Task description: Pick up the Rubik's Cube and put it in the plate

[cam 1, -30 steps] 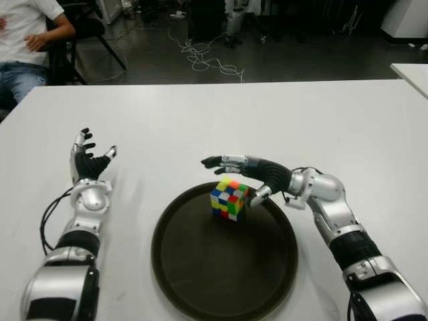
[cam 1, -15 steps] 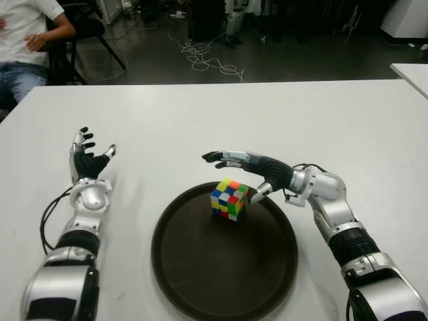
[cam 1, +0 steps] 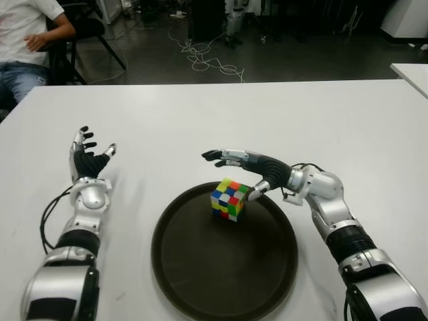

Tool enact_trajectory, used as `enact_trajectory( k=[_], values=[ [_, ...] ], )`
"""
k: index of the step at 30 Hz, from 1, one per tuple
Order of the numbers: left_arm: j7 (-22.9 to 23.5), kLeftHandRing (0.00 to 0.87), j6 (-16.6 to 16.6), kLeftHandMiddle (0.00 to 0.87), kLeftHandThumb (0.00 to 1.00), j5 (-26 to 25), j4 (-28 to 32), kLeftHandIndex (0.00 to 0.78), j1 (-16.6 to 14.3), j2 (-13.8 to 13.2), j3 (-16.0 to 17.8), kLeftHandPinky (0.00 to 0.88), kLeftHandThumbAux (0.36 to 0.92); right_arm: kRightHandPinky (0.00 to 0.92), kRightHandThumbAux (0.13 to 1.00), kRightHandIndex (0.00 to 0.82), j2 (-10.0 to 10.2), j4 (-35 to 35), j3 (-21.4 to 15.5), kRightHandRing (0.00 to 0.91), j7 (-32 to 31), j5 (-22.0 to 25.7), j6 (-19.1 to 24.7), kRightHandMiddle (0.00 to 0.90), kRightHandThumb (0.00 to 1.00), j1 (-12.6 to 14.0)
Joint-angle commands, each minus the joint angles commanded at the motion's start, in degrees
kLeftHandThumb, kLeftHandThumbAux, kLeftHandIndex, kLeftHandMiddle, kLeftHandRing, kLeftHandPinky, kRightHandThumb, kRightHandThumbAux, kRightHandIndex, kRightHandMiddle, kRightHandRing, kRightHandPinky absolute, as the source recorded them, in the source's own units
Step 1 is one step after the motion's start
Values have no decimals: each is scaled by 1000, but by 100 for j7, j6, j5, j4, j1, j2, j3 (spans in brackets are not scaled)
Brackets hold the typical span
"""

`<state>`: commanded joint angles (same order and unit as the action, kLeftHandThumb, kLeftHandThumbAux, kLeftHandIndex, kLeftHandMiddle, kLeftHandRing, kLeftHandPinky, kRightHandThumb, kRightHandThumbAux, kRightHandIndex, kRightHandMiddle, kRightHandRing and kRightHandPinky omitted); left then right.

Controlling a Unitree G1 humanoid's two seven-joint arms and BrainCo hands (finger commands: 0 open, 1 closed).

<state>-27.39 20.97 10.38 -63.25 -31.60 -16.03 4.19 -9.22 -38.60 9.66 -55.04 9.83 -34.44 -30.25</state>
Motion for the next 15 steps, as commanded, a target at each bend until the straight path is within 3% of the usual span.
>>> enact_trajectory(
  k=[6, 9, 15],
  values=[
    [-20, 245, -49, 206, 147, 26, -7, 113, -10, -2, -18, 316, 776, 4, 572, 59, -255, 81, -275, 23, 281, -54, -137, 58, 0, -50],
    [5, 252, -42, 211, 143, 3, 5, 112, -4, 9, -6, 322, 781, 10, 595, 70, -471, -223, -461, 37, 405, -89, -104, 70, 0, -326],
    [-16, 230, -28, 203, 129, 16, -7, 116, -10, 7, -14, 280, 800, 4, 635, 49, -604, -563, -720, 15, 981, -261, -97, 43, 0, -753]
  ],
)
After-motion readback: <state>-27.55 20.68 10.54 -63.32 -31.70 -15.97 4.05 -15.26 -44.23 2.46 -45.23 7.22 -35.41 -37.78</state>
